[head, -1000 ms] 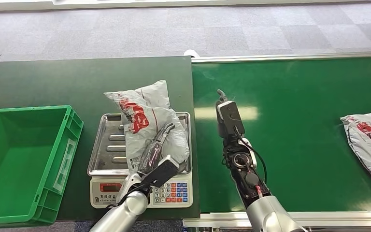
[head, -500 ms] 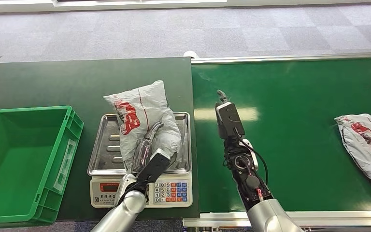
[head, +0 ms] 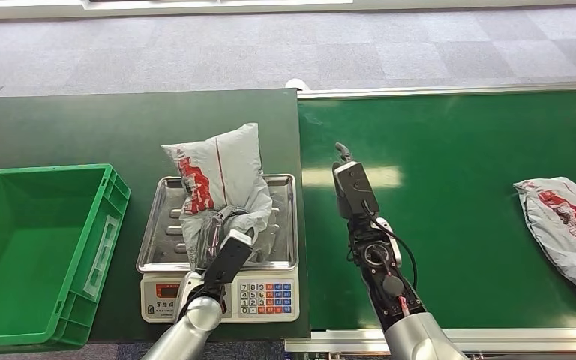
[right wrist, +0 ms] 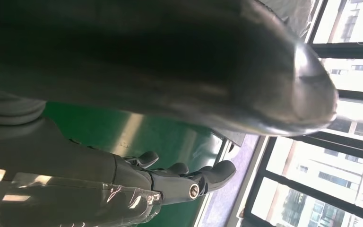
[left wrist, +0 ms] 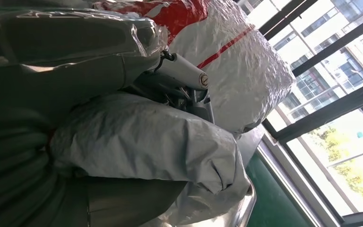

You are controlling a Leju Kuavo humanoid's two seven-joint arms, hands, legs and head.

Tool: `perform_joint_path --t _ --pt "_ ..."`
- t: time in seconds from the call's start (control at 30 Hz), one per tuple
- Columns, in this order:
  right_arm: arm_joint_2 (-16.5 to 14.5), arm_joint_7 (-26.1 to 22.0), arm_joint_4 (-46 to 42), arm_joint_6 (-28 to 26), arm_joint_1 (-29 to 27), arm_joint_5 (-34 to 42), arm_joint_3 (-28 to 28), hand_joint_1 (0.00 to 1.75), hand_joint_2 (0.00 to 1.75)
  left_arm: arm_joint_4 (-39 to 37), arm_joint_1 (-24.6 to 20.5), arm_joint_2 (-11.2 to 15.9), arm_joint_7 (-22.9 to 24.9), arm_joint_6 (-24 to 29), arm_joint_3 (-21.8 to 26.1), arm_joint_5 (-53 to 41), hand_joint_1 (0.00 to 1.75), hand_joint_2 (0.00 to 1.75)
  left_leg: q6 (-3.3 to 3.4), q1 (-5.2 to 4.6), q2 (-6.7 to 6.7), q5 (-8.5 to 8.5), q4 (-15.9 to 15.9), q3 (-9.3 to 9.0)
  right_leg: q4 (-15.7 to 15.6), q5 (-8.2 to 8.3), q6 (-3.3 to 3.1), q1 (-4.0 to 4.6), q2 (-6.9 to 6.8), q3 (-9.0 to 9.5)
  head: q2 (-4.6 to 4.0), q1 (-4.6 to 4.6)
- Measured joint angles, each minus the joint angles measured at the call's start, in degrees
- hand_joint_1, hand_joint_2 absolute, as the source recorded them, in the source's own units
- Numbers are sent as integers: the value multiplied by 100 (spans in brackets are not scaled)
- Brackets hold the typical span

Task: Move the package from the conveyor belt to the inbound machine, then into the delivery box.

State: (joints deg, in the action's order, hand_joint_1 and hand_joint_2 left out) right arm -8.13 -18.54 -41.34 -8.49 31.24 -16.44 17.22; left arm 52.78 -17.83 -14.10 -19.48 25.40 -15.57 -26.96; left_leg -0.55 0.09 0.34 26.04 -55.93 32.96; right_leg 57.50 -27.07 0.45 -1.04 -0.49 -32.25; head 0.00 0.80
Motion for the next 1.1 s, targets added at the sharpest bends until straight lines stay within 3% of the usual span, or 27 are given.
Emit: perform_joint_path --t 0.17,0.37,0.43,0.7,1.1 --pt "10 0 -26 14 -26 -9 0 0 0 48 26 -3 -296 186 44 204 175 175 0 0 0 0 0 1 0 0 0 0 0 -1 0 0" --pt "-10 -170 -13 86 -18 19 1 0 0 539 281 -47 -1694 1053 205 1074 175 175 0 0 1 0 0 12 0 0 0 0 0 -12 0 1" --pt "-37 -257 22 111 -3 42 4 0 0 898 388 -61 -1964 1307 233 1216 175 175 0 0 0 0 0 17 0 0 0 0 -1 -15 0 1" --pt "-113 -442 275 82 139 154 52 0 0 2327 733 -294 -2032 1370 533 503 175 175 0 -1 -1 0 -2 29 0 0 1 0 -3 -27 0 1" --pt "-104 -531 509 17 185 263 99 0 0 3321 915 -375 -2033 1370 904 -231 175 175 0 0 -1 0 -1 32 0 0 0 0 -2 -33 0 1"
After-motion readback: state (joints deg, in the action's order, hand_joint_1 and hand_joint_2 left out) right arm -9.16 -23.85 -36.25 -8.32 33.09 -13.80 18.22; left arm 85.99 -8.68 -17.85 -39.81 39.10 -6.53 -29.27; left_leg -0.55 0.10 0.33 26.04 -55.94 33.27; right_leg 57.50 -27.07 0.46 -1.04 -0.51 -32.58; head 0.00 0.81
